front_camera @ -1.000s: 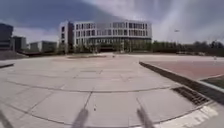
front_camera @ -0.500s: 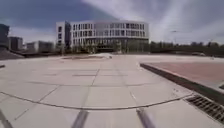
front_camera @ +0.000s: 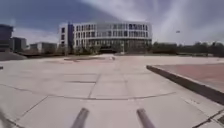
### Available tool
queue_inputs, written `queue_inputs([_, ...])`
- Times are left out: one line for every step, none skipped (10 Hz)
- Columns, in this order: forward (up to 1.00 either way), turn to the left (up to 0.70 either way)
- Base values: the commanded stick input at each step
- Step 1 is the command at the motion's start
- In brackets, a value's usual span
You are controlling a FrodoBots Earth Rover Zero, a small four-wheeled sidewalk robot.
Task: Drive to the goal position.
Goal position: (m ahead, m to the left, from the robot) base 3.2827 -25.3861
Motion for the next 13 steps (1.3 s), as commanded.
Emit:
queue_inputs([1.0, 0.0])
queue_inputs([1.0, 0.0])
queue_inputs([1.0, -0.01])
queue_inputs([1.0, -0.16])
queue_inputs([1.0, -0.29])
queue_inputs([1.0, -0.29])
queue_inputs([1.0, -0.29])
queue_inputs([1.0, -0.02])
queue_inputs([1.0, 0.0])
queue_inputs([1.0, 0.0])
queue_inputs([1.0, 0.0])
queue_inputs([1.0, 0.0])
queue_inputs([1.0, -0.22])
